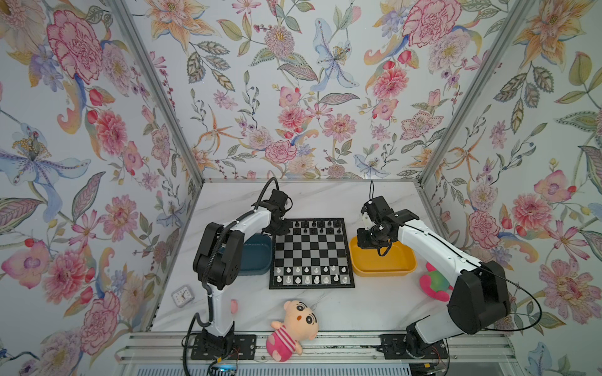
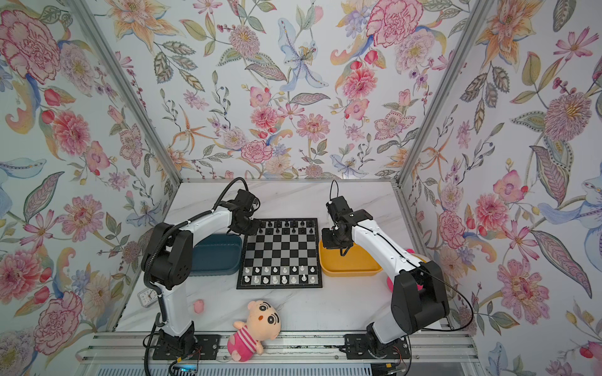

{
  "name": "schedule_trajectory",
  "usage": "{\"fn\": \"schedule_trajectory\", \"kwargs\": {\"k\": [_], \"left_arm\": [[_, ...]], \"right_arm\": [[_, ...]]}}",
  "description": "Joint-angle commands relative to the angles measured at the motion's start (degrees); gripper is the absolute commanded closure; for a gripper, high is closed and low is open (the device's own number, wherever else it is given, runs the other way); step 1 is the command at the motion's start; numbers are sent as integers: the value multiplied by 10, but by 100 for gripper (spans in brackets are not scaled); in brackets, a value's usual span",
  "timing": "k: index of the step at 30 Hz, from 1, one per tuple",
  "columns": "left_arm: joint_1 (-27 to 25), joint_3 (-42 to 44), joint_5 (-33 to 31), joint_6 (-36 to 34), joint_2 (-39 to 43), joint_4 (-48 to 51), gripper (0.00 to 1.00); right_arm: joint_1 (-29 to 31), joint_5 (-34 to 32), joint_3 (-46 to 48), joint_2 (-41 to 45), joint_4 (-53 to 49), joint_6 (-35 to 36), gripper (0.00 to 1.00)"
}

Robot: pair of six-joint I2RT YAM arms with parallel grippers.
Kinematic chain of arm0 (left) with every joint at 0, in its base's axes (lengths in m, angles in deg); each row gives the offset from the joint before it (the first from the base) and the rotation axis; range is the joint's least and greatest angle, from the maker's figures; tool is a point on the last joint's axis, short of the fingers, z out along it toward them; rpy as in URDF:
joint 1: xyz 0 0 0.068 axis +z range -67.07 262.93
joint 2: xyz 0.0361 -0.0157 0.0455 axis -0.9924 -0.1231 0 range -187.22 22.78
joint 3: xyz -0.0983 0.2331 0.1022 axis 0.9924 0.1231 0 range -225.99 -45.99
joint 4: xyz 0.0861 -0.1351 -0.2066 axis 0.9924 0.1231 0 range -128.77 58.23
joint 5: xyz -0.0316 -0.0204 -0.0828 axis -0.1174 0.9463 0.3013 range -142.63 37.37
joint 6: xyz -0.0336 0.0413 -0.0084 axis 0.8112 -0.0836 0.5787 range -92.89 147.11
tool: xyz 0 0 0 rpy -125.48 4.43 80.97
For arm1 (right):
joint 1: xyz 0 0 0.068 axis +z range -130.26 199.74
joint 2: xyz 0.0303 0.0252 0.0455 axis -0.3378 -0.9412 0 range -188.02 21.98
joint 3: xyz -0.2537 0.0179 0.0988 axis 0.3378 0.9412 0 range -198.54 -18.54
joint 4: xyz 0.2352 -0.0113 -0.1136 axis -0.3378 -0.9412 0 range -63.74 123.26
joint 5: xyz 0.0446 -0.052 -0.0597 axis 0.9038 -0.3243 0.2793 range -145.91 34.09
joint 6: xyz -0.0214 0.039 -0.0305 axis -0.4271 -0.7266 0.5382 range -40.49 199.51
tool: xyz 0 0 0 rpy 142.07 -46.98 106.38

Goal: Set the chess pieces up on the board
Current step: 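Lower the black pawn onto the empty seventh-rank square with the left gripper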

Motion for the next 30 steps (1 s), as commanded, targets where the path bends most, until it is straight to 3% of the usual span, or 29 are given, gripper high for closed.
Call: {"fn": "schedule_trajectory", "kwargs": {"k": [1,22,30], "left_arm": [[-4,-14,-17,-11,-18,-4,100],[-4,-14,-15,-9,-31,-7,100],[-4,-15,-17,-13,-27,3,87]], "right_arm": [[-4,3,9,15,2,-9,72],[-4,5,7,15,1,-12,72],[-4,4,9,17,3,-12,72]]}}
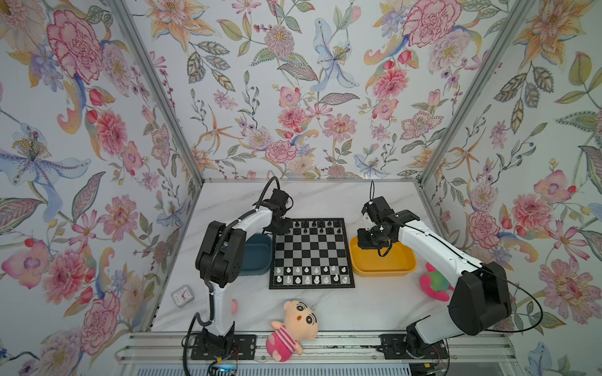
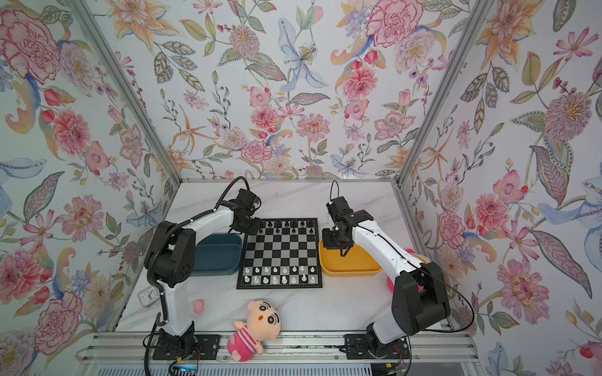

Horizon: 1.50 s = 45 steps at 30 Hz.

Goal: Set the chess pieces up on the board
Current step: 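Lower the black pawn onto the empty seventh-rank square with the left gripper, then open the left gripper and raise it off the black pawn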

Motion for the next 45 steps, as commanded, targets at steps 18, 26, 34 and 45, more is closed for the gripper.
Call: {"fn": "schedule_trajectory", "kwargs": {"k": [18,26,34,45], "left_arm": [[-9,-20,-4,-12,25,36,76],[-13,-37,-10,-13,58,48,74],[-15,-43,-55,-28,169,30,74],[-11,233,-150,-108,532,-350,29]], "right_arm": [[-4,5,5,21,2,-4,72],[-4,2,3,31,2,-3,72],[-17,-24,-20,58,-16,24,71],[-78,-61,-29,159,46,77,46]]}}
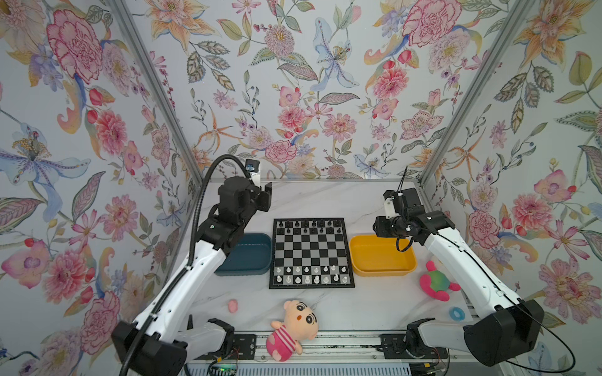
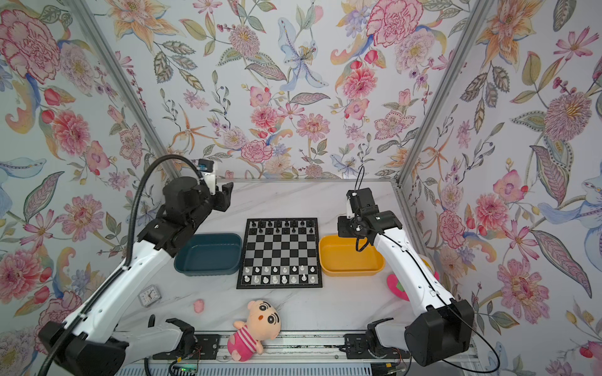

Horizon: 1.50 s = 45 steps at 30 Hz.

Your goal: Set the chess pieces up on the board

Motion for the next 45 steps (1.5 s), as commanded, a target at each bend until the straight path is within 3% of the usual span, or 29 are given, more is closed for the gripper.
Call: {"fn": "schedule_trajectory", "kwargs": {"k": [1,2,3,4,9,12,16,19,26,37,41,43,45], "left_arm": [[-1,106,-66,-40,42,-145,22],[0,131,-81,-47,58,-165,17],[0,158,-103,-52,74,-183,3],[1,187,-125,-60,87,-203,1],[5,337,-236,-96,147,-324,1],[15,430,-270,-118,170,-416,1],[35,530,-279,-128,167,-545,1],[54,590,-268,-124,141,-632,1],[99,659,-216,-110,54,-813,1],[129,664,-175,-120,-164,-996,1],[136,667,-177,-120,-249,-1098,1],[138,658,-163,-120,-297,-1113,1],[140,642,-150,-126,-293,-1082,1]], "right_arm": [[-14,-17,8,33,55,32,36],[-20,-17,18,43,72,36,28],[-26,-15,30,54,94,42,14],[-31,-12,44,65,117,50,0],[-43,-21,157,125,277,91,1],[-43,-56,257,171,394,127,1],[-47,-100,378,208,550,169,1],[-53,-96,445,197,650,187,1],[-67,-78,505,118,795,194,1],[-113,-49,570,-19,1021,187,1],[-115,-45,560,-89,1054,187,1],[-121,-56,559,-116,1079,176,1],[-137,-32,566,-138,1109,166,1]]}}
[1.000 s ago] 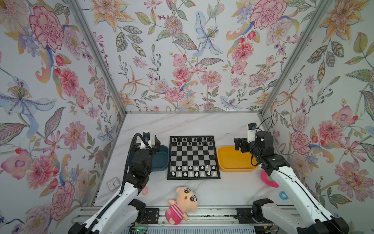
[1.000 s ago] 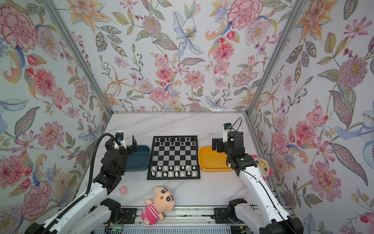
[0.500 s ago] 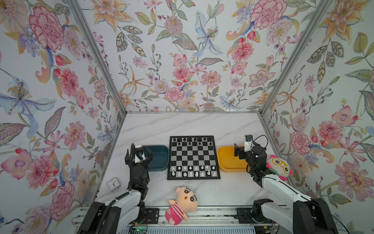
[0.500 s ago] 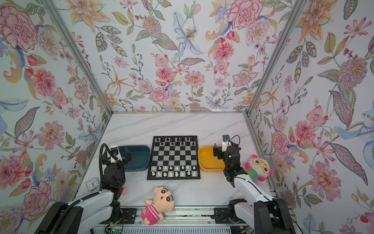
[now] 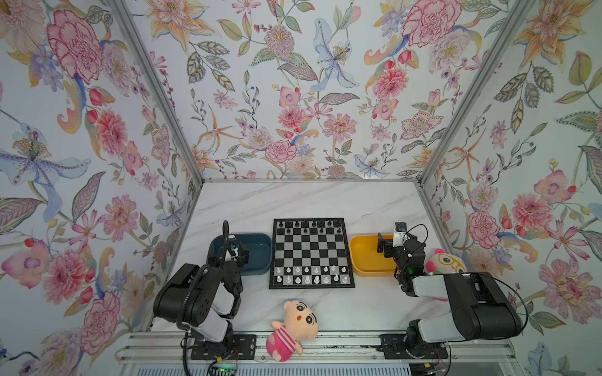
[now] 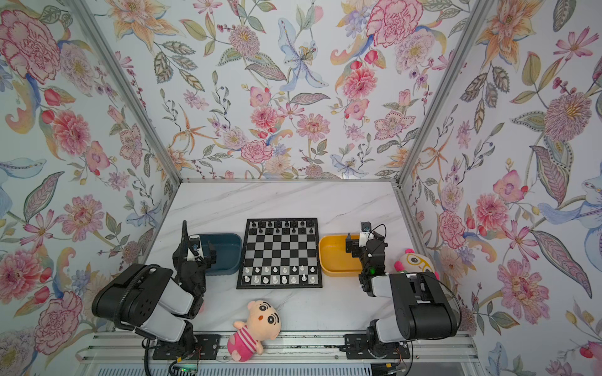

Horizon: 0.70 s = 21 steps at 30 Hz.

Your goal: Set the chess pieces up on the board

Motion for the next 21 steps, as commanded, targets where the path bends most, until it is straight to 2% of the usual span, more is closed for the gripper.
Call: {"fn": "schedule_trajectory", "kwargs": {"k": [1,5,9,10,21], "left_arm": [[8,-19,26,-3,4,-119,1],[17,-29,13,9,7,-96,1],[27,-96,8,24,18,37,1],[37,-94,31,30,22,34,1],[44,-95,26,42,24,40,1]], "right_arm": [[-18,18,8,-38,110,-17,1],[-31,40,-7,-35,71,-30,1],[-46,57,-16,-34,53,-42,1],[-46,57,-15,-34,51,-42,1],[-45,56,-15,-34,52,-42,1]]}}
